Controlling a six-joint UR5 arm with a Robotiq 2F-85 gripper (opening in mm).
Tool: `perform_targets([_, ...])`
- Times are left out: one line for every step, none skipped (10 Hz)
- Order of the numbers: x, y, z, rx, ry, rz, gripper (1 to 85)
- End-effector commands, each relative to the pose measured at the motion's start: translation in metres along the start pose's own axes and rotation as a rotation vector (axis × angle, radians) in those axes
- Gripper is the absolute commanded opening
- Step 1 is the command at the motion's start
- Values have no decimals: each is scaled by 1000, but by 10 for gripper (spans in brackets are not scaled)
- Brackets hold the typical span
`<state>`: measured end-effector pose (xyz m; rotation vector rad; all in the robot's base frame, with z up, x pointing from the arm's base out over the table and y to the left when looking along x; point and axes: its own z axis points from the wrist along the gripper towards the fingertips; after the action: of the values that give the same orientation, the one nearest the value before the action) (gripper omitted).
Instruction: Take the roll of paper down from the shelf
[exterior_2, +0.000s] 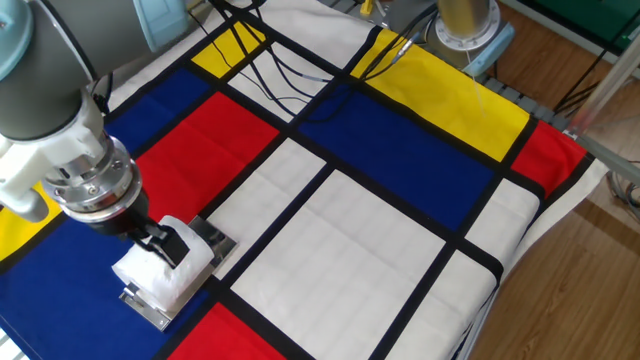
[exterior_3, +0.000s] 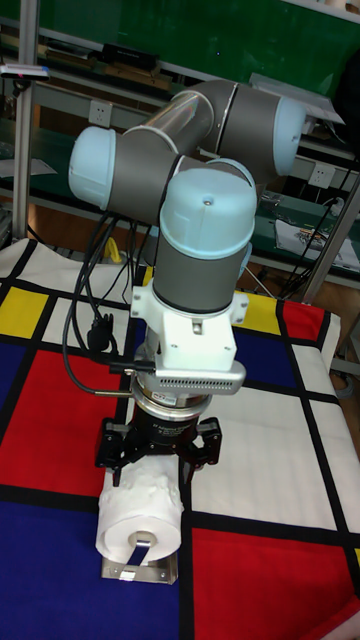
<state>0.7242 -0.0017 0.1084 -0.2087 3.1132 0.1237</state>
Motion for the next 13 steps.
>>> perform_targets([-3,-10,0,32,-11,47,847])
perform_targets([-6,-12,4,32,-16,87,847])
perform_targets([-5,-12,9,23,-18,110,850])
perform_targets([-6,-10,14,9,-27,119,850])
perform_targets([-3,-5,20,0,-32,136,850])
perform_targets([-2,-3,27,-4,-46,141,850])
perform_targets([0,-4,29,3,-57,142,850])
perform_targets([1,-7,27,14,-51,143,850])
perform_targets([4,-6,27,8,-41,138,850])
perform_targets([4,-3,27,-1,-38,133,850])
perform_targets([8,-3,27,1,-26,143,850])
perform_targets([11,-3,27,2,-14,150,850])
perform_targets([12,-2,27,-3,-8,155,850])
